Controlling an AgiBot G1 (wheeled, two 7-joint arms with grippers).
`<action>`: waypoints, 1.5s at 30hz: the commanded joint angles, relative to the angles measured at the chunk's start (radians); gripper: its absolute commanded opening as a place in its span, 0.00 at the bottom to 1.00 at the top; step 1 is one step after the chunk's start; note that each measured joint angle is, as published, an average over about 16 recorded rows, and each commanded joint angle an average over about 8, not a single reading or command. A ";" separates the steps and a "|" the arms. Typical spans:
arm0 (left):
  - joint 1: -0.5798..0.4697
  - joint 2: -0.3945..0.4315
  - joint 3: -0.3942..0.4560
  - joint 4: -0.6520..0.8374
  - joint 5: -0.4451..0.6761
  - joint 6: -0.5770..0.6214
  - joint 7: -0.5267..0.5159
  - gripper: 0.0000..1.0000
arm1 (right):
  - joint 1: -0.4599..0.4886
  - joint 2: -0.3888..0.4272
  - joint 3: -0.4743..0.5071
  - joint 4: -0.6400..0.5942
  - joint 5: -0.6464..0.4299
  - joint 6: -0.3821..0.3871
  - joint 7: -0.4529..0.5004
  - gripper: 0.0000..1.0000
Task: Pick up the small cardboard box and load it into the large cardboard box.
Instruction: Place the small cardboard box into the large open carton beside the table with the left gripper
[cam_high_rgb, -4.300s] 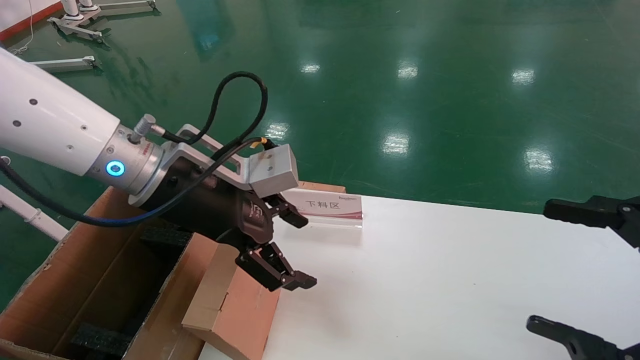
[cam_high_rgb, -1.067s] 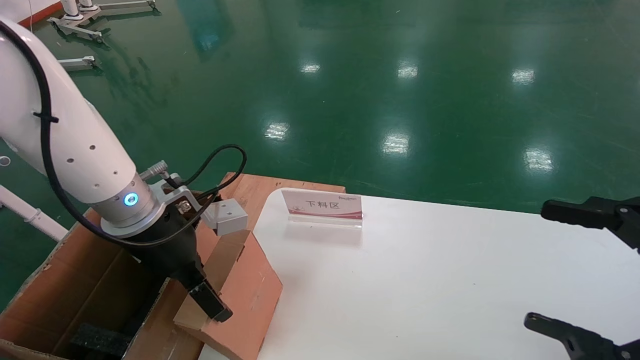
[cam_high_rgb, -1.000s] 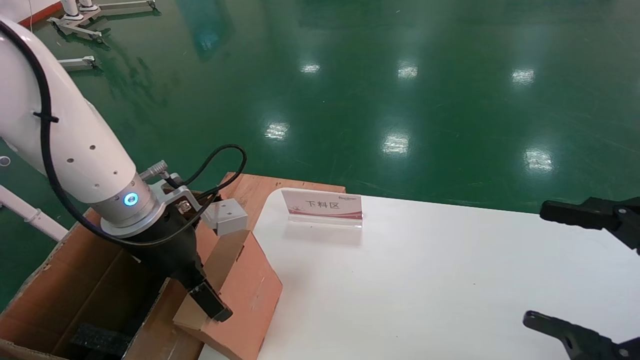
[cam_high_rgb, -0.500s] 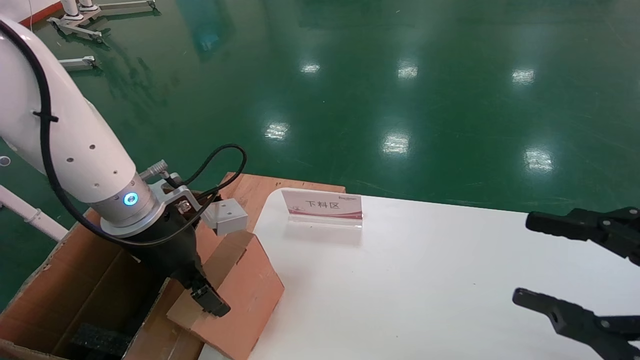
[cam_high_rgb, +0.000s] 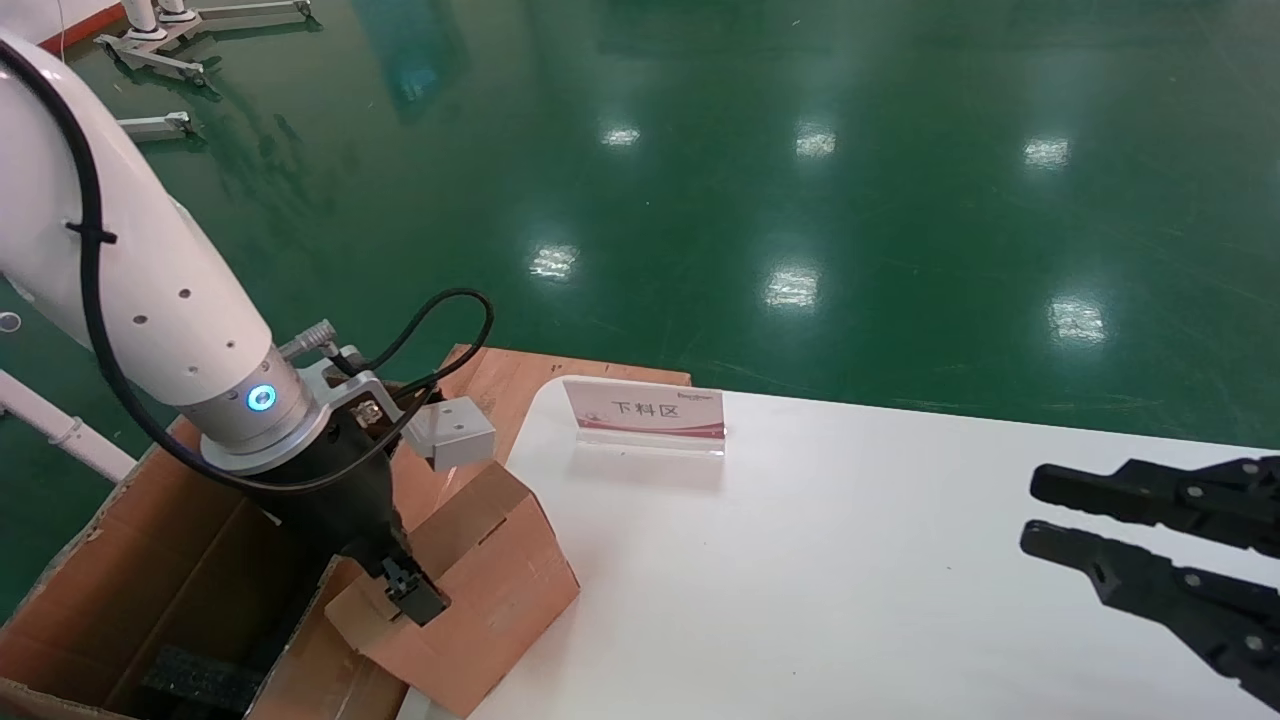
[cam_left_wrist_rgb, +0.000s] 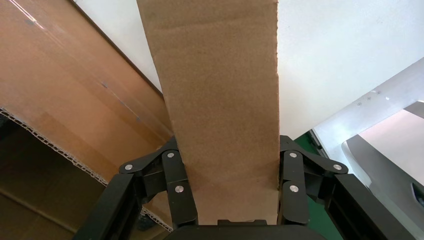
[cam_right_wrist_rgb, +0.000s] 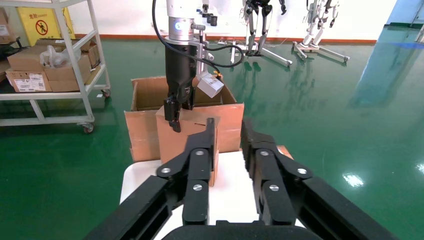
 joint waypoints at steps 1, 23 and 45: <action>0.002 0.002 0.001 0.002 0.002 0.000 0.000 0.00 | 0.000 0.000 0.000 0.000 0.000 0.000 0.000 0.00; -0.343 -0.077 -0.145 0.066 -0.067 0.118 0.017 0.00 | 0.001 0.000 -0.001 -0.001 0.001 0.000 -0.001 0.38; -0.734 -0.081 0.115 0.309 0.043 0.239 0.228 0.00 | 0.001 0.001 -0.003 -0.001 0.002 0.001 -0.002 1.00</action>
